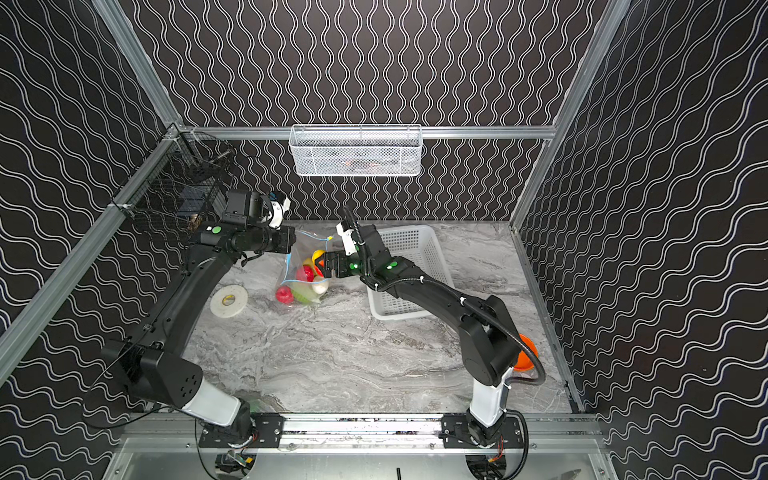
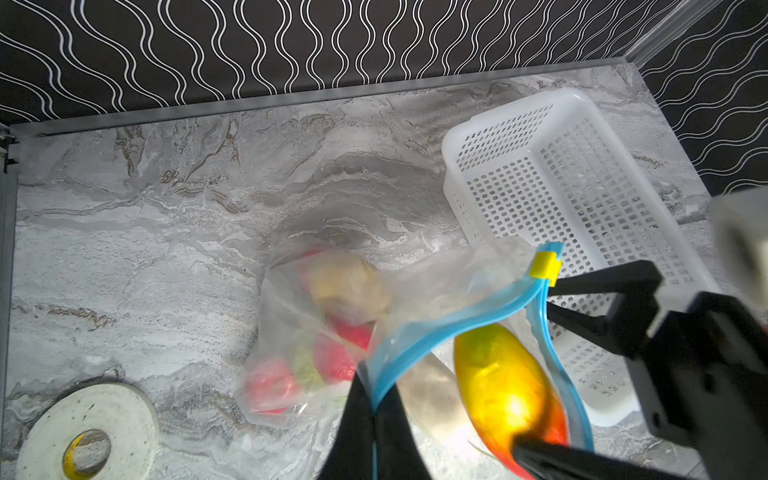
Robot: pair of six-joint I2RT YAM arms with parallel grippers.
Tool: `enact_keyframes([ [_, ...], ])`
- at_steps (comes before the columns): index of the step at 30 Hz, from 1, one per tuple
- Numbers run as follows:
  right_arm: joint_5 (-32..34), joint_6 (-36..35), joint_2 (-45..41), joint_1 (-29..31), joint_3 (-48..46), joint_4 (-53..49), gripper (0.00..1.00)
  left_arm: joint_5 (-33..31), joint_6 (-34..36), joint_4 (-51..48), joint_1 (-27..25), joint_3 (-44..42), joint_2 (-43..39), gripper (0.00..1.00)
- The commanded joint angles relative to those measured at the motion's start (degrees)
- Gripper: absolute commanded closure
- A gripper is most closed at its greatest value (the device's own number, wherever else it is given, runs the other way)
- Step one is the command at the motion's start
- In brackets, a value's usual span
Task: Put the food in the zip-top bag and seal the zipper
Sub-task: 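Raise the open right gripper away from the bag opening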
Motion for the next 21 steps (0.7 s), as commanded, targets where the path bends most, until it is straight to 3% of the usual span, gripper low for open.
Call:
enact_keyframes([
  [1,-0.4,-2.0,-1.7,-0.2,-1.7,1.5,0.01,0.3,-0.3,0.6,0.1,0.4,0.4,1.00],
  [5,-0.7,-4.5,-0.9,-0.3,1.8,-5.6,0.01,0.1,-0.2,0.6,0.1,0.4,0.3,1.00],
  [14,1.2,-4.2,-3.4,-0.9,-0.3,-3.9,0.01,0.0,-0.3,0.5,0.1,0.7,0.6,1.00],
  [21,6.7,-1.2,-6.6,-0.9,2.0,-6.4,0.01,0.5,-0.5,0.4,0.1,0.8,0.9,1.00],
])
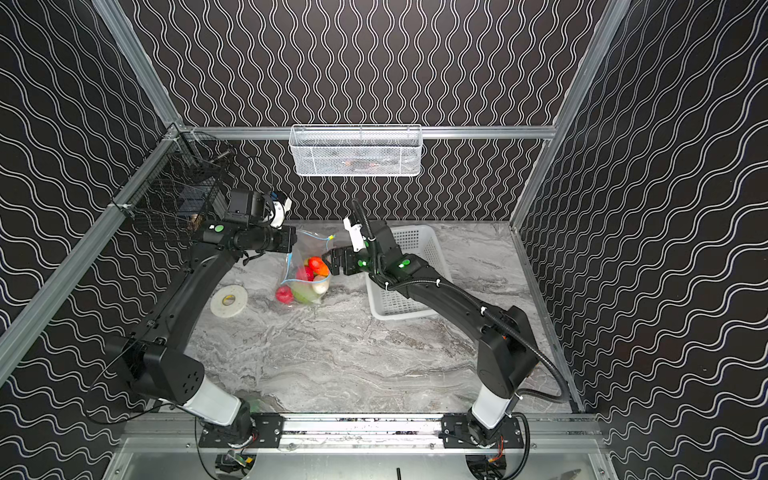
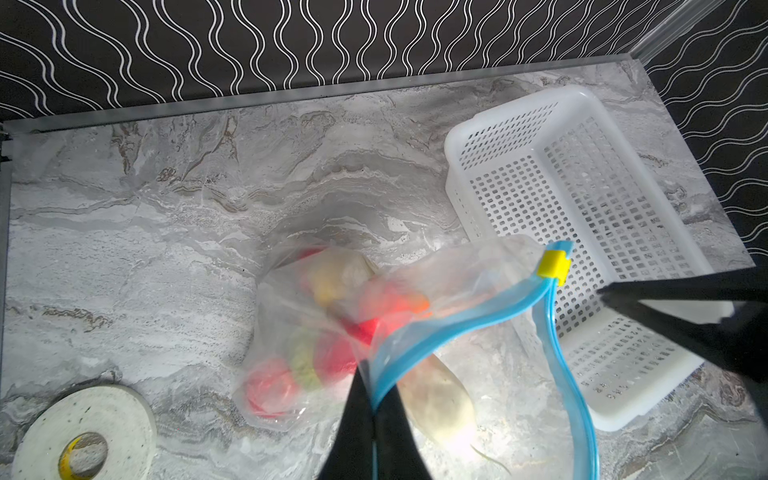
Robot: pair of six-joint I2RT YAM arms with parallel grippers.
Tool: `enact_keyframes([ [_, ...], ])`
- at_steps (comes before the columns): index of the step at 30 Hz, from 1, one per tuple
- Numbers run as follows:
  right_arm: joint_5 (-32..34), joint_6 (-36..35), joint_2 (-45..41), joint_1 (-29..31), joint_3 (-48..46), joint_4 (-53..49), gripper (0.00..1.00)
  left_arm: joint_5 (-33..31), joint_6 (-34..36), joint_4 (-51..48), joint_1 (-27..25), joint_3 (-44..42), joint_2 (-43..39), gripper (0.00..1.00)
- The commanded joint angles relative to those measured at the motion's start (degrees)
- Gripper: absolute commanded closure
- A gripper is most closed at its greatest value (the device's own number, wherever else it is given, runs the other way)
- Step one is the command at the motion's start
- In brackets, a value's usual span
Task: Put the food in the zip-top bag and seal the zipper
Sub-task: 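Raise the open right gripper away from the bag opening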
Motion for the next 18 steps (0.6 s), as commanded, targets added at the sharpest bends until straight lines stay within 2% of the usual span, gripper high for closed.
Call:
enact_keyframes([
  [1,4.2,2.6,-0.7,-0.1,2.3,-2.5,0.01,0.6,-0.4,0.5,0.1,0.2,0.0,1.00],
  [8,6.9,6.2,0.6,-0.1,6.7,-6.4,0.04,1.8,-1.7,1.3,0.1,-1.2,0.0,1.00],
  [10,8.1,8.1,0.5,-0.1,7.2,-6.5,0.10,2.9,-2.8,1.5,0.0,-1.9,0.0,1.00],
  [12,10.4,11.0,0.7,-0.4,8.1,-7.9,0.23,3.2,-4.0,2.1,-0.2,-3.2,0.0,1.00],
  [18,10.5,18.0,2.7,-2.0,11.2,-12.9,0.35,1.4,-5.3,1.6,-2.4,-4.2,0.8,1.00],
])
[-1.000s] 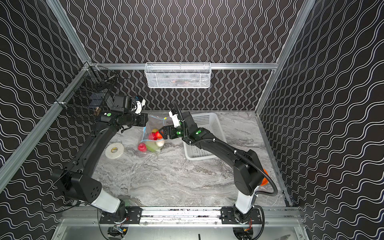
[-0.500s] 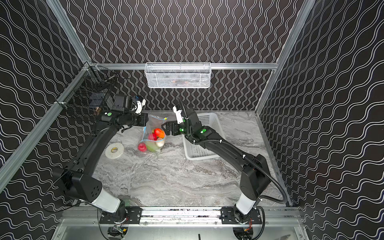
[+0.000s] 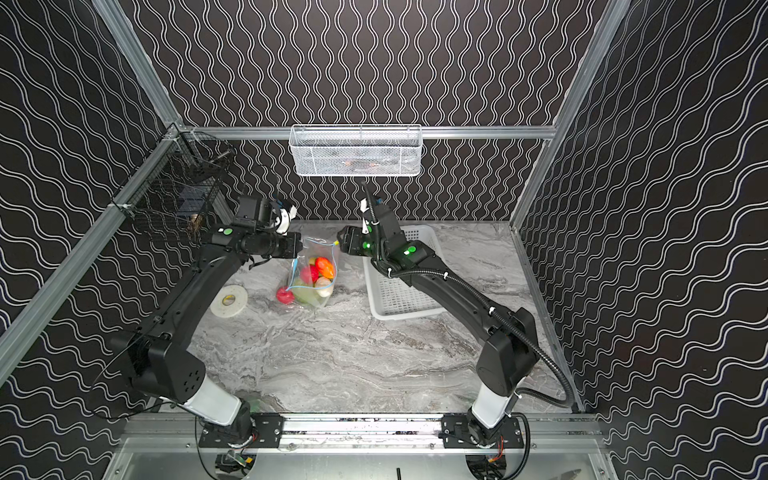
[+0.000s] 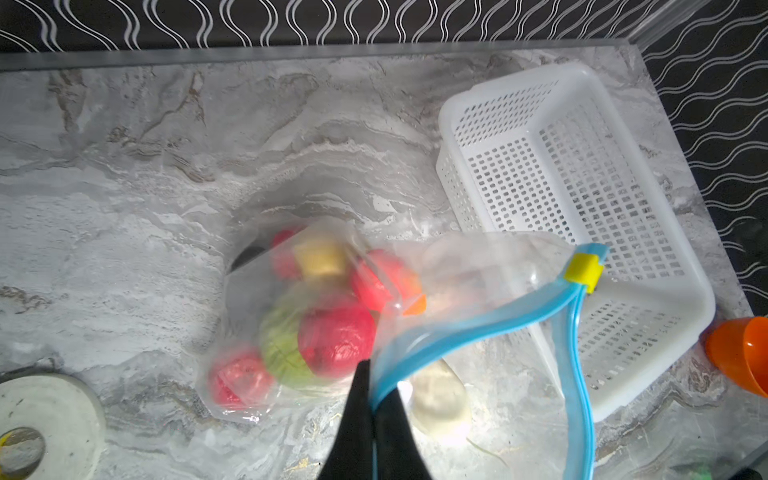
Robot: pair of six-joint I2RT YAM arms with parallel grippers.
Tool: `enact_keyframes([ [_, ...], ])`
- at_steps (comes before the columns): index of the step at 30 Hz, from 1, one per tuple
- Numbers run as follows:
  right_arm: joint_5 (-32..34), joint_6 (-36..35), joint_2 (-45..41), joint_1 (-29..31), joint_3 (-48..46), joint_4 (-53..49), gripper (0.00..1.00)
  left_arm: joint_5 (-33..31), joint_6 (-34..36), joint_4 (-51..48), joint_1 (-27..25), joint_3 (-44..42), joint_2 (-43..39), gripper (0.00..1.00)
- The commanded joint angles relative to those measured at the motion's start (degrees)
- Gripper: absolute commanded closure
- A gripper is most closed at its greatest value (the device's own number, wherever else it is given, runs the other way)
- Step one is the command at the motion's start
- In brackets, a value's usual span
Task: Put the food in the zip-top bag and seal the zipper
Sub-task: 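Raise the open right gripper away from the bag opening, then lower the right gripper onto the bag's zipper edge beside the yellow slider and grasp it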
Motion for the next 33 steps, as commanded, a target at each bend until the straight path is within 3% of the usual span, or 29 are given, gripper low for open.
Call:
enact_keyframes([
  [1,1.5,5.3,0.9,0.0,1.9,-4.4,0.37,-0.9,-1.7,0.4,-1.6,-0.4,0.1,1.00],
  [10,-1.2,12.6,-0.4,-2.0,-1.1,-3.6,0.49,-3.5,-2.3,-0.5,-7.1,1.4,3.1,1.00],
  [18,0.6,16.0,-3.4,-4.3,-5.2,-3.7,0.49,-3.1,-2.7,-0.1,-9.7,1.5,4.9,1.00],
  [22,-1.3,18.9,-5.1,-7.1,-8.8,-2.6,0.49,-3.7,-2.6,-0.5,-11.0,3.4,6.9,1.00],
  [33,-3.6,23.7,-6.0,-7.5,-11.7,-1.8,0.56,-4.2,-2.1,0.1,-14.3,3.4,8.1,1.00],
])
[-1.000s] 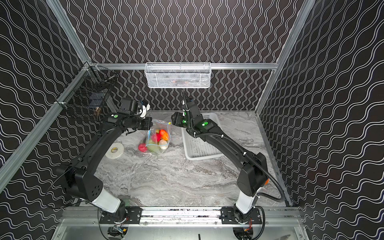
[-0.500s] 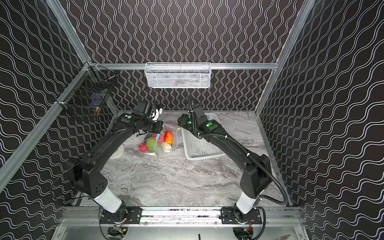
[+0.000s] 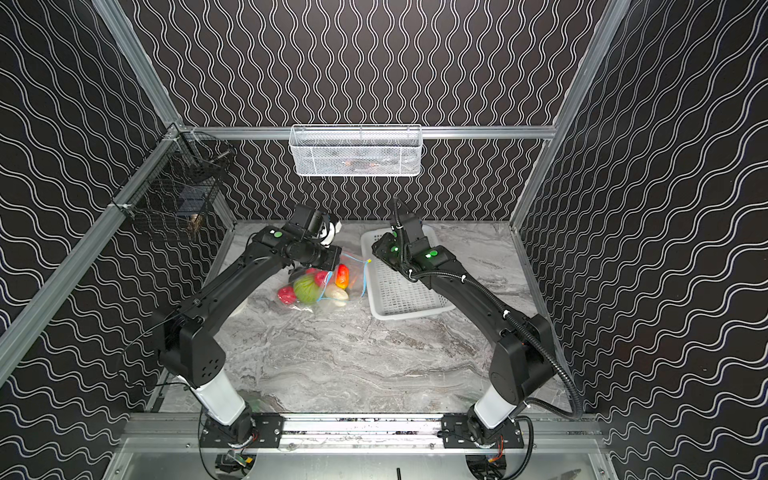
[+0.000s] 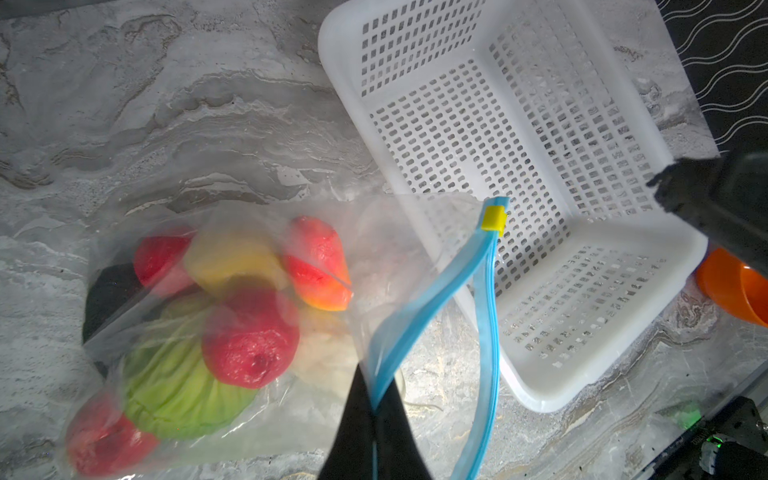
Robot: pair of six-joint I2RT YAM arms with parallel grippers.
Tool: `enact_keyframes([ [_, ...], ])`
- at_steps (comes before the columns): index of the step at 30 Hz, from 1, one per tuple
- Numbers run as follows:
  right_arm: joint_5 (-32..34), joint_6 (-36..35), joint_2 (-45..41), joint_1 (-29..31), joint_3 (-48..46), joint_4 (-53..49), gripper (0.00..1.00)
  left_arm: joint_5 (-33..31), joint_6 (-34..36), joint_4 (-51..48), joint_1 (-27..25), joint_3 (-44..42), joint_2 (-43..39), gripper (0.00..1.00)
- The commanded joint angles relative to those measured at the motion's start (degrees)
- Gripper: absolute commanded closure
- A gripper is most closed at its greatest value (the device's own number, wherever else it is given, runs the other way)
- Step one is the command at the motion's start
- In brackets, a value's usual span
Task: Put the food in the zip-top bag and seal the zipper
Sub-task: 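Lower the right gripper onto the bag's zipper edge beside the yellow slider and grasp it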
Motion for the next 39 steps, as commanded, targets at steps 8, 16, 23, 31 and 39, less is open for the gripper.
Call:
enact_keyframes([
  [8,-3.3,4.9,0.7,0.4,-3.7,3.7,0.59,-0.9,0.2,0.6,-0.5,0.3,-0.3,1.00],
  [16,-3.5,8.1,1.9,1.3,-4.2,7.2,0.65,-0.5,0.3,0.7,-1.0,0.4,-0.2,1.00],
  [23,-3.5,10.6,3.4,1.5,-3.4,8.1,0.65,-1.4,0.8,0.3,-1.7,1.5,0.2,1.00],
  [31,-2.1,12.1,3.0,2.0,-4.1,6.0,0.60,-2.3,0.9,0.0,-2.2,2.5,0.5,1.00],
  [39,-2.2,13.0,3.6,2.1,-4.7,5.7,0.58,-2.3,0.9,-0.1,-2.7,2.8,0.7,1.00],
])
